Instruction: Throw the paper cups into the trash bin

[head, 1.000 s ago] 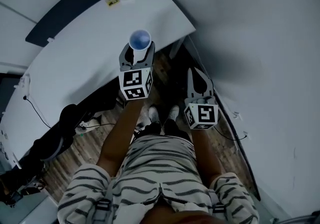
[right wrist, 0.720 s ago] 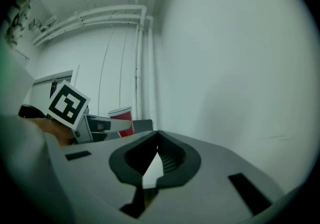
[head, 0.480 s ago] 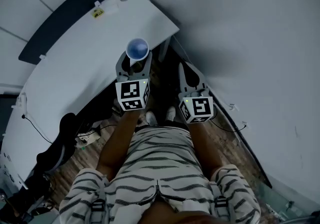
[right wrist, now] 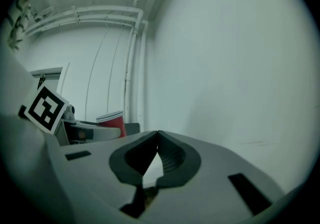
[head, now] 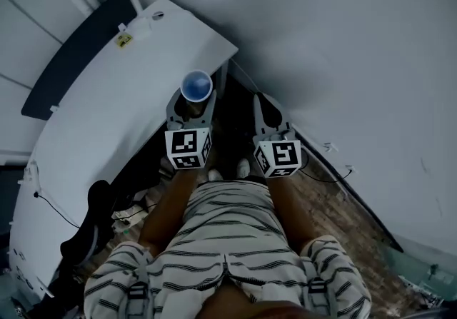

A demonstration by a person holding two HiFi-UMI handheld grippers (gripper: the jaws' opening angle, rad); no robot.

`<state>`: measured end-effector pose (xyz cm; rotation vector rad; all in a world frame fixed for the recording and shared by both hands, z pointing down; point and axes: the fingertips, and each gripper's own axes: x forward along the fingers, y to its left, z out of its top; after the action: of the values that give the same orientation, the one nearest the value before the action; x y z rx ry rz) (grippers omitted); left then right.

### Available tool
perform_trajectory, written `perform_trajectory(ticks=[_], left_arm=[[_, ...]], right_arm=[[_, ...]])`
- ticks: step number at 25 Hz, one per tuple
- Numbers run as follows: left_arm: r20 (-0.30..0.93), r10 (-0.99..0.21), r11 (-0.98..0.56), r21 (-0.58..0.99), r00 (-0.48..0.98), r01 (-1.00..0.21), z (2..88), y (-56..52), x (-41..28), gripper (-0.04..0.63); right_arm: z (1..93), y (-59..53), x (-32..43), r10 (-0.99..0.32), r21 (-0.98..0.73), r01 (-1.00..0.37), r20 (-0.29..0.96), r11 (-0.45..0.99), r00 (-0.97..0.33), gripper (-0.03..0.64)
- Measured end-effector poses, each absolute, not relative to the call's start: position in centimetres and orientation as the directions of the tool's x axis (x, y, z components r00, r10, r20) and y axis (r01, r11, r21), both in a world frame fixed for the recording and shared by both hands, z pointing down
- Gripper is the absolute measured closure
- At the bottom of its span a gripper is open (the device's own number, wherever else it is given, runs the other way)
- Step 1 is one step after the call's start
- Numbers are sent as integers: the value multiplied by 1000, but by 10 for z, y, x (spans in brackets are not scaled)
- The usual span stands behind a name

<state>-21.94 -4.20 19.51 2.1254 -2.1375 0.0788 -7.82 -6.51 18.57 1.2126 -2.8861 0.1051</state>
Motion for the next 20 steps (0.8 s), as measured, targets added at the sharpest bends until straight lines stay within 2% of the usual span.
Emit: perform_trajectory(ticks=[11,20], left_arm=[[130,-976,-173,46,178,-984,198,-52,-161,307],[178,-937,-298,36,300,-954,218,-50,-95,307]], right_arm=[[185,-65,-40,-800,-49,-800,26,598,-600,600],[200,-64,7,-849,-49,-851,55,523,-525,600]])
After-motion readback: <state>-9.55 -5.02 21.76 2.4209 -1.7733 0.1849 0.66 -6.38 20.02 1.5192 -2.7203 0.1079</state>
